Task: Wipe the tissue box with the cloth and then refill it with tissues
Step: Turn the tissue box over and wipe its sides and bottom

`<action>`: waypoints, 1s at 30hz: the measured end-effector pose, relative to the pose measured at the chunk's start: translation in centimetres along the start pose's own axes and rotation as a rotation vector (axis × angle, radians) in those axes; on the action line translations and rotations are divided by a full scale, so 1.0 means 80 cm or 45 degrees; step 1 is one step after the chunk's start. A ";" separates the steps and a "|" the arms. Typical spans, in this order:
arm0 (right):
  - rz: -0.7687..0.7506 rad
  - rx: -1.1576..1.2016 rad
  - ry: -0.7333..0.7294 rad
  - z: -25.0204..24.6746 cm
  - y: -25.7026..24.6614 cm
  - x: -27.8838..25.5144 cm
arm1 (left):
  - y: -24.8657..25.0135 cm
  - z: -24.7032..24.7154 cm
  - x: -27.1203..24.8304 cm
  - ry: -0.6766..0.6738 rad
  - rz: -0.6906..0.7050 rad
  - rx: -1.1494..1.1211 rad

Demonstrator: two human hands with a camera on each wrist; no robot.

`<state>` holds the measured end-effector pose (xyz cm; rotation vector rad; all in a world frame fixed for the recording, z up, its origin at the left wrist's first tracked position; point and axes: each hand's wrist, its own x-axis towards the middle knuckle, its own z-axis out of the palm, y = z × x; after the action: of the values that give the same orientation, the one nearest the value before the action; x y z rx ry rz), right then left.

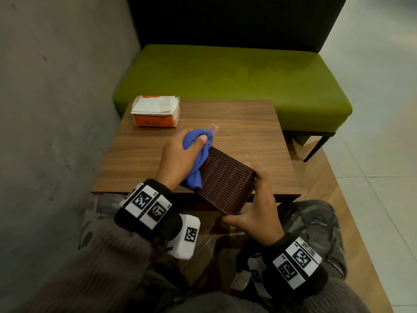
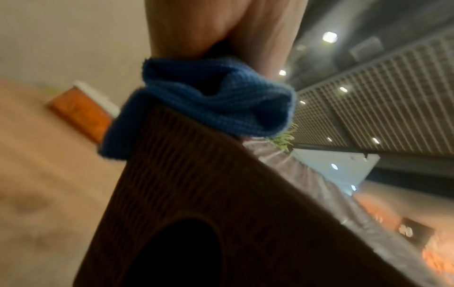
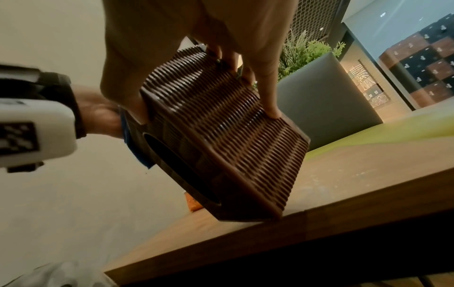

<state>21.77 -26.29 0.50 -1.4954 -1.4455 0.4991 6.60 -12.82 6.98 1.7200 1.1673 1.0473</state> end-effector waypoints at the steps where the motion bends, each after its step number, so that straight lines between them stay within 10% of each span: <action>1: 0.002 0.005 0.016 0.001 0.001 0.000 | -0.006 0.001 -0.005 0.037 -0.069 -0.063; 8: 0.069 0.073 0.035 -0.002 0.006 0.013 | -0.032 -0.021 -0.025 -0.002 -0.141 -0.025; 19: 0.109 0.366 -0.187 -0.027 -0.017 0.045 | -0.022 -0.095 0.024 -1.075 0.085 0.197; 30: -0.028 -0.149 -0.292 -0.040 -0.029 0.068 | 0.010 -0.084 0.022 -0.731 0.404 1.034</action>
<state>24.32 -22.80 5.64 -1.5511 -1.6928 0.5971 1.01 -10.33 10.42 2.6668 1.0039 0.1538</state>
